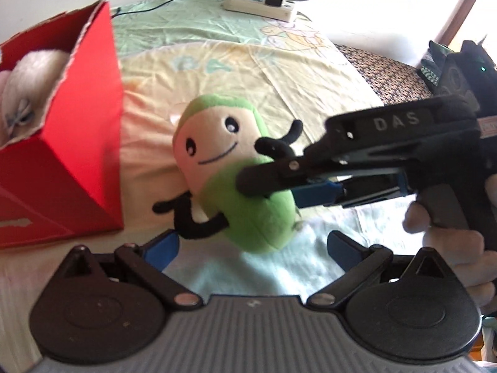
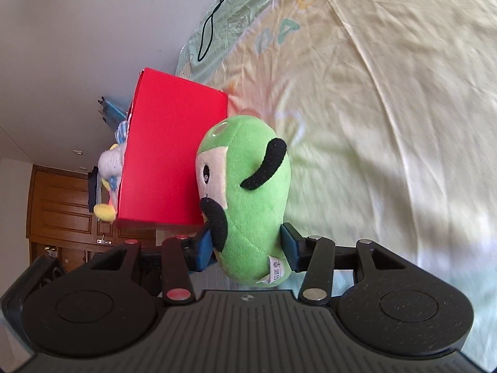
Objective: Organize objects
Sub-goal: 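Close both tools around the green pickle plush's body, then lift the green pickle plush with both tools and carry it over the box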
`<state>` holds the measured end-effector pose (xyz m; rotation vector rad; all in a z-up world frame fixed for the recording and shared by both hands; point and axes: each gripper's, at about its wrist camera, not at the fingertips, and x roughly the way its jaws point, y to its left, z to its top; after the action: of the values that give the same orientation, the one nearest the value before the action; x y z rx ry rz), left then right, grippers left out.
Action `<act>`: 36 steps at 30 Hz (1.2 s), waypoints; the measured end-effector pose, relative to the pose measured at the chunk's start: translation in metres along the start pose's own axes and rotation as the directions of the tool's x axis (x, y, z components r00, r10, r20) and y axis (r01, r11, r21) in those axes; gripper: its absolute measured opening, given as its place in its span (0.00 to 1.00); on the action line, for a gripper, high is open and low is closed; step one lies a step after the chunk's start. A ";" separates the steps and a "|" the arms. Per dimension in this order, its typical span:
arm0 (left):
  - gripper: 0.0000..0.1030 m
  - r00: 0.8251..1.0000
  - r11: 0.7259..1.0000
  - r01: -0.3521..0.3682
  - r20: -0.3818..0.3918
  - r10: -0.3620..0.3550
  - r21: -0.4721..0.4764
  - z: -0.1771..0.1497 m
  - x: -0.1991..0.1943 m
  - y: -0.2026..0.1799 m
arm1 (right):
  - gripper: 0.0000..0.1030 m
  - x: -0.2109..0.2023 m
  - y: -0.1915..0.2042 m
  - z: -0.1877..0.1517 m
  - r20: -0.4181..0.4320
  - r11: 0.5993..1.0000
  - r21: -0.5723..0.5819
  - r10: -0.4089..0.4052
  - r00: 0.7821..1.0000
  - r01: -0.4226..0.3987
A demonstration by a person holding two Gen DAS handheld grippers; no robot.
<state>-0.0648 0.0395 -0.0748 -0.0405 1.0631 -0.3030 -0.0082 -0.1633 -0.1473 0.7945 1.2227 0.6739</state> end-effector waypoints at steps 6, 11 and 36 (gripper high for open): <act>0.98 1.000 1.000 -0.023 0.012 0.023 0.003 0.008 0.009 -0.004 | 0.61 -0.001 0.003 0.002 0.011 1.000 -0.023 -0.018 1.000 0.018; 0.97 1.000 0.999 -0.025 0.019 0.025 -0.025 0.015 0.014 -0.001 | 0.69 -0.003 0.003 0.011 0.054 1.000 -0.012 -0.014 0.998 0.015; 0.87 0.987 0.983 0.066 0.136 -0.090 0.173 0.007 -0.055 -0.021 | 0.50 -0.045 0.050 -0.033 0.138 0.999 0.000 0.034 0.990 -0.034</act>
<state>-0.0879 0.0325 -0.0208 0.0461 0.8912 -0.4537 -0.0515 -0.1662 -0.0863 0.8517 1.0865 0.6342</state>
